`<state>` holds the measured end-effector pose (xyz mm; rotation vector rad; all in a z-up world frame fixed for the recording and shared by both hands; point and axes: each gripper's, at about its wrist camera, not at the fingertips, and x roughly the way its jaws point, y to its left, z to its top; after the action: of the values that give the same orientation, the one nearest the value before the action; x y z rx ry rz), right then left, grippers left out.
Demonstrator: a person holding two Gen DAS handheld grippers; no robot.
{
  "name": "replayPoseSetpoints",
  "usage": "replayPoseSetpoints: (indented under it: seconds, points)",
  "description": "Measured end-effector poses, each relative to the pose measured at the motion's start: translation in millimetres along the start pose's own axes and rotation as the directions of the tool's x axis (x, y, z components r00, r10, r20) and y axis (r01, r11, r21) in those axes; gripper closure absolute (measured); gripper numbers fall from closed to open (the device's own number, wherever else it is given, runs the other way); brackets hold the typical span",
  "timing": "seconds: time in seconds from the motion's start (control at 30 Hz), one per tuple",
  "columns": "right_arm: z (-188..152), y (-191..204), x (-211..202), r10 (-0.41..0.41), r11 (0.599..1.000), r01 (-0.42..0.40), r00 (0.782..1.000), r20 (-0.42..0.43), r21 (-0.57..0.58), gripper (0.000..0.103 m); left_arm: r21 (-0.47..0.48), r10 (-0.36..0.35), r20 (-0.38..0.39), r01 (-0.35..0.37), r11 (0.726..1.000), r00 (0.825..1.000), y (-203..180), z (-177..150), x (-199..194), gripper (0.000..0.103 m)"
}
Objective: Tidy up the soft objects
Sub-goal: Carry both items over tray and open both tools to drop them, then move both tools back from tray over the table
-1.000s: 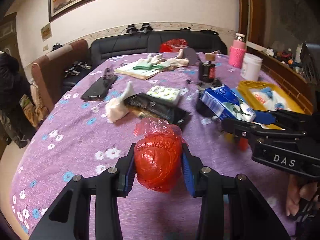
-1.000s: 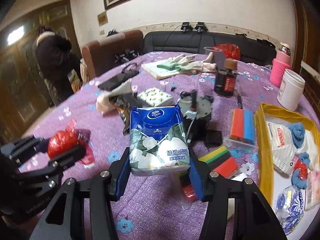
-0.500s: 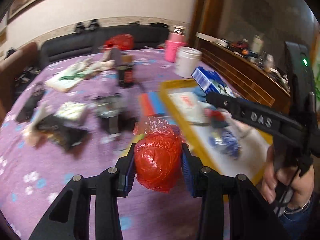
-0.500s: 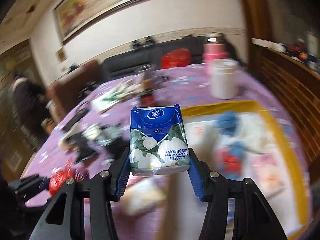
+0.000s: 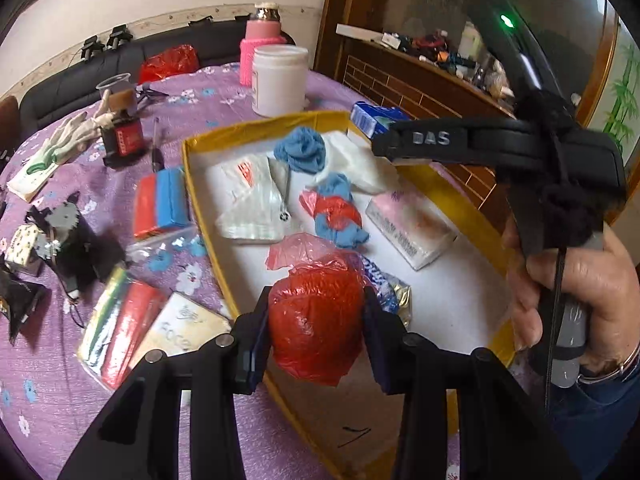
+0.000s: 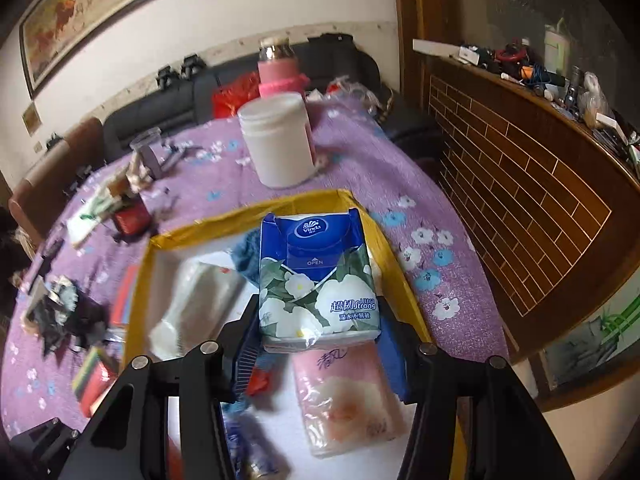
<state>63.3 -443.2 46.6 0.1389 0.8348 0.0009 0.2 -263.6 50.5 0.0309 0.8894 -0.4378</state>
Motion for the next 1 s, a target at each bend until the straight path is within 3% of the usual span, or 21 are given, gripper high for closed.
replayPoseSetpoints:
  seconds: [0.17,0.23,0.3,0.4,0.6,0.77,0.87,1.0]
  points:
    - [-4,3,14,-0.009,1.000,0.009,1.000,-0.019,0.000,0.045,0.026,-0.010,-0.035,0.011,1.000,0.999,-7,-5,13,0.063]
    - [-5,3,17,-0.022,1.000,0.021,0.999,-0.029,-0.001,0.045,0.036,-0.018,-0.037,0.019,0.999,0.999,-9,-6,16,0.056]
    - [-6,3,16,-0.015,1.000,0.015,0.999,-0.028,-0.002,0.042,0.051,-0.028,-0.025,0.029,0.998,0.999,-13,-7,13,0.042]
    - [-8,3,8,-0.032,0.999,0.032,0.999,-0.008,0.005,0.029,0.087,-0.014,0.026,0.012,0.996,1.000,-20,-9,3,0.022]
    - [-15,1,-19,-0.015,0.999,0.012,0.999,0.053,0.044,0.023,0.105,-0.026,0.069,0.019,0.994,0.997,-21,-10,-16,0.021]
    - [-23,9,-46,-0.056,0.998,0.053,0.990,0.126,0.032,0.010,0.099,-0.048,0.097,0.039,0.994,0.994,-17,-13,-28,0.021]
    - [-28,17,-62,-0.119,0.993,0.118,0.975,0.187,0.017,0.009,0.103,-0.059,0.113,0.048,0.994,0.992,-15,-15,-35,0.021]
    - [-35,15,-79,-0.169,0.985,0.153,0.950,0.262,0.079,0.009,0.114,-0.070,0.134,0.054,0.992,0.989,-14,-18,-45,0.019]
